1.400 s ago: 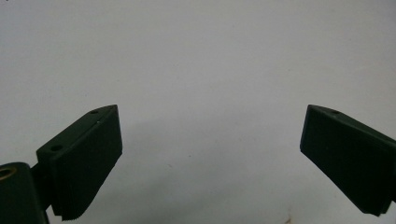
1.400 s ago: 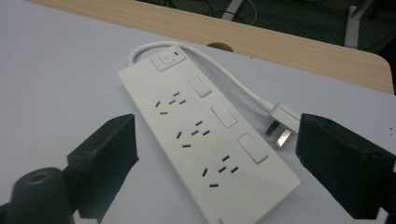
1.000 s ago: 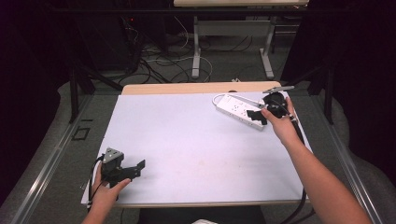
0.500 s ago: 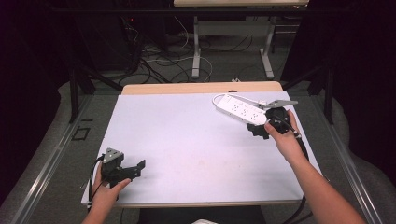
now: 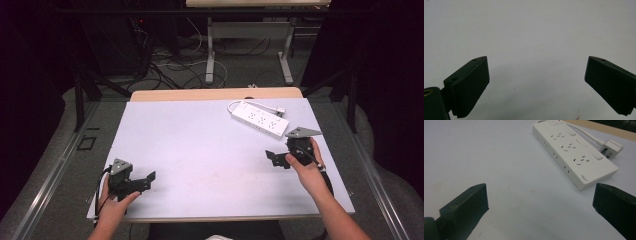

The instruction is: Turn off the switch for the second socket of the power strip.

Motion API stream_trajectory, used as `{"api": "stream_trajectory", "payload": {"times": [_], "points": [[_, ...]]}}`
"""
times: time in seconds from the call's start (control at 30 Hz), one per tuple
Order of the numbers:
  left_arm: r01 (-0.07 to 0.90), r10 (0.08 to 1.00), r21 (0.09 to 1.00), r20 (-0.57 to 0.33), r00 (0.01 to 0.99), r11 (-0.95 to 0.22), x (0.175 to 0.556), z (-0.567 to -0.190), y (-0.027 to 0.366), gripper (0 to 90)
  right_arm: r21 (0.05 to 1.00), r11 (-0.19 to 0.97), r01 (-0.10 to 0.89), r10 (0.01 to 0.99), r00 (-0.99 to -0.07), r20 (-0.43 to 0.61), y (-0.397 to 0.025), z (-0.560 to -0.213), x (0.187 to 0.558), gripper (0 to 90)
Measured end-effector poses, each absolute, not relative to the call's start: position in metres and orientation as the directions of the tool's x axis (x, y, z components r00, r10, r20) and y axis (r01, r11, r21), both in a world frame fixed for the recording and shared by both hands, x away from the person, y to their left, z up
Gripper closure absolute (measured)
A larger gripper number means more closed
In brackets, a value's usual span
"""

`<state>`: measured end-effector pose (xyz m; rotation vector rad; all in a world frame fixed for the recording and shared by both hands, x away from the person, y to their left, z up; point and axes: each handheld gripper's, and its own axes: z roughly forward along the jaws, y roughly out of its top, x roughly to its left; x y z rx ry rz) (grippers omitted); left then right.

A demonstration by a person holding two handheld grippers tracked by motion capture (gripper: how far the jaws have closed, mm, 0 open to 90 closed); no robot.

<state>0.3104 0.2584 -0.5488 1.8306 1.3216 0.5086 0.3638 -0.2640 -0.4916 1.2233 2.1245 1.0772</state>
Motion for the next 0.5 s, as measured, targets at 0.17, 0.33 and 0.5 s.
{"api": "stream_trajectory", "payload": {"times": [0.17,0.33,0.5], "points": [[0.596,0.919,0.792,-0.128,0.372,-0.131,0.31,-0.549,0.258,5.5,0.805,0.3,0.511,0.865,-0.502,-0.004,-0.268,-0.504,0.35,0.0],[0.6,0.918,0.788,-0.129,0.376,-0.135,0.31,-0.548,0.257,5.5,0.806,0.272,0.525,0.874,-0.486,0.021,-0.273,-0.516,0.34,0.0],[0.601,0.918,0.788,-0.127,0.375,-0.136,0.31,-0.549,0.258,5.5,0.812,0.257,0.524,0.878,-0.477,0.029,-0.275,-0.524,0.334,0.0]]}}
